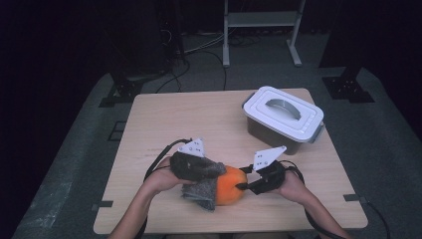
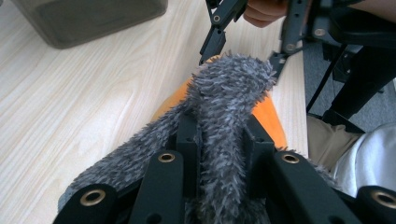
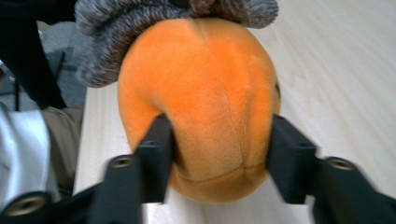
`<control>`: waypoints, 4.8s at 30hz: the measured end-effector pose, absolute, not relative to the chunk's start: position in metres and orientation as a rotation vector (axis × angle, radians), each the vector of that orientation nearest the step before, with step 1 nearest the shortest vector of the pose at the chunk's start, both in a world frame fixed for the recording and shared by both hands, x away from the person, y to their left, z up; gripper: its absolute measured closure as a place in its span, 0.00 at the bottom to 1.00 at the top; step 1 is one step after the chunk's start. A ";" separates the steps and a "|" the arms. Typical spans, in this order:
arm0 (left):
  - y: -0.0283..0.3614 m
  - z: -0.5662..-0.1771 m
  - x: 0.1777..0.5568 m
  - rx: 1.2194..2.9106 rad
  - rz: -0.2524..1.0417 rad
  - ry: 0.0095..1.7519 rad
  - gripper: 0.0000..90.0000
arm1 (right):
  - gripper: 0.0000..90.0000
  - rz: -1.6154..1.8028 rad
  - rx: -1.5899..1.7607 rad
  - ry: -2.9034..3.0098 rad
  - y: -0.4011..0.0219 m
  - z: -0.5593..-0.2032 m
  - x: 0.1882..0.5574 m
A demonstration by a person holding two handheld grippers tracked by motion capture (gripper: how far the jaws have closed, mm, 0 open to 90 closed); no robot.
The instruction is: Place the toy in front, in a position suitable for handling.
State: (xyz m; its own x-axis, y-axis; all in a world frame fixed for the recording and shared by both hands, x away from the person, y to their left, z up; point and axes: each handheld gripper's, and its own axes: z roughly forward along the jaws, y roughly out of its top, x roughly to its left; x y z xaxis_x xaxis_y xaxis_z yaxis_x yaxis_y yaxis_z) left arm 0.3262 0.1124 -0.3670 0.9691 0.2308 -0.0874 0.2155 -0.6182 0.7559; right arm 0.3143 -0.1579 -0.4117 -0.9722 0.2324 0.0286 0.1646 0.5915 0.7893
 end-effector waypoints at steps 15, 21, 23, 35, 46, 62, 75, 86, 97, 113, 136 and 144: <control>0.105 -0.365 0.324 2.235 -0.002 0.288 0.81 | 0.60 1.355 0.352 2.686 -0.159 -0.413 0.303; 0.086 -0.360 0.321 2.241 0.005 0.235 0.81 | 0.65 1.320 0.254 2.667 -0.151 -0.410 0.294; 0.084 -0.361 0.322 2.247 -0.003 0.236 0.81 | 0.66 1.327 0.271 2.678 -0.155 -0.412 0.297; 0.120 -0.371 0.321 2.251 0.009 0.307 0.81 | 0.67 1.360 0.396 2.703 -0.169 -0.420 0.314; 0.126 -0.381 0.323 2.223 -0.010 0.321 0.81 | 0.34 1.397 0.447 2.721 -0.166 -0.421 0.319; 0.068 -0.352 0.313 2.329 0.063 0.167 0.81 | 0.69 1.298 0.284 2.649 -0.147 -0.404 0.297; 0.109 -0.366 0.329 2.271 0.045 0.346 0.82 | 0.65 1.366 0.438 2.697 -0.174 -0.418 0.319; 0.095 -0.373 0.329 2.245 0.006 0.312 0.81 | 0.40 1.325 0.363 2.666 -0.152 -0.406 0.309; 0.107 -0.374 0.330 2.215 0.009 0.339 0.81 | 0.56 1.344 0.444 2.683 -0.183 -0.418 0.321; 0.098 -0.376 0.333 2.215 -0.012 0.323 0.81 | 0.49 1.187 0.272 2.699 -0.146 -0.400 0.310; 0.097 -0.367 0.334 2.160 -0.013 0.302 0.81 | 0.45 1.285 0.384 2.707 -0.177 -0.411 0.312; 0.086 -0.362 0.327 2.204 0.007 0.252 0.81 | 0.53 1.219 0.247 2.688 -0.156 -0.408 0.304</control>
State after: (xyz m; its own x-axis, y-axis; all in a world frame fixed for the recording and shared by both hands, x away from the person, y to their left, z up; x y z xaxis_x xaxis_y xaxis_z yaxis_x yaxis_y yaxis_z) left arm 0.3274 0.0860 -0.3623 0.9792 0.1837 -0.0860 0.1788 -0.5823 0.7931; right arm 0.3045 -0.1558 -0.4083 -0.9701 0.2238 -0.0941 0.0766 0.6499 0.7562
